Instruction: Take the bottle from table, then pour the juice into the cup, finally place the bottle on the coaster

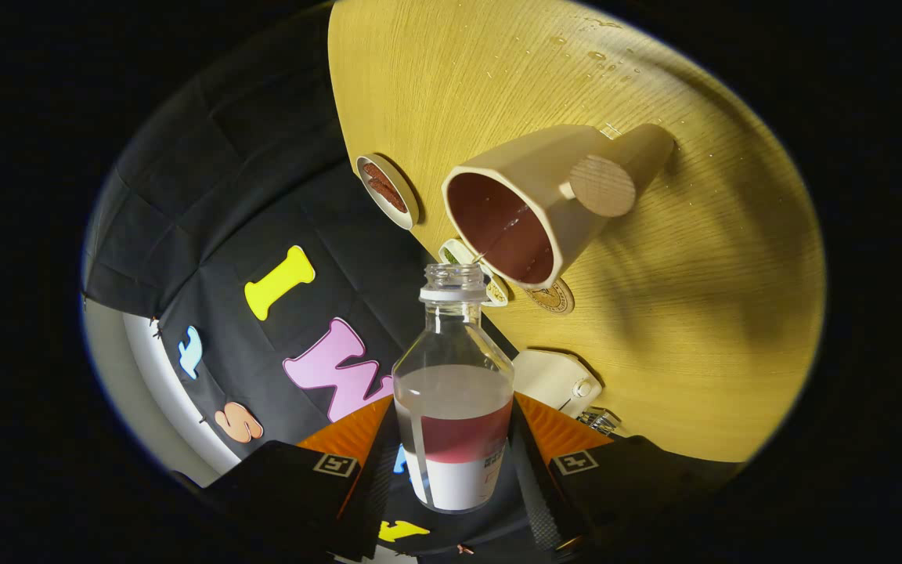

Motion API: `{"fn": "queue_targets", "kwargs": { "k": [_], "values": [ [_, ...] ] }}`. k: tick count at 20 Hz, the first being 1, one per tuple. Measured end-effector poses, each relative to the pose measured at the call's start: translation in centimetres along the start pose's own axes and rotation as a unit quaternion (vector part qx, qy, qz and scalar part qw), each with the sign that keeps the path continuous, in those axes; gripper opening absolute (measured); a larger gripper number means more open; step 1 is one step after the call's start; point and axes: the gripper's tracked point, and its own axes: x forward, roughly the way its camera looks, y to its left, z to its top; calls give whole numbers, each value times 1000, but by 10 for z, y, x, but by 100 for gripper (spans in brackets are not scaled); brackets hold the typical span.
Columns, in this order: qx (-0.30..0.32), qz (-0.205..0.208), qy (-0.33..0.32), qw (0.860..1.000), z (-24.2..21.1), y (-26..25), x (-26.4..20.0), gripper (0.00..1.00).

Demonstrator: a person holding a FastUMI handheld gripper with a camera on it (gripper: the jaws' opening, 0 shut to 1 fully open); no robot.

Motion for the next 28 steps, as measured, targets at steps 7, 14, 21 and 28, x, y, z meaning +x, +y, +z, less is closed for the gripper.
{"fn": "queue_targets", "kwargs": {
  "k": [7, 14, 21, 28],
  "values": [
    [26, 17, -15, 999, 1, 14, 0, 75],
    [35, 34, -38, 998, 2, 20, 7, 75],
    [-53, 37, -41, 997, -18, 0, 8, 75],
    [-217, 63, -75, 971, -18, 10, 5, 75]
  ]
}}
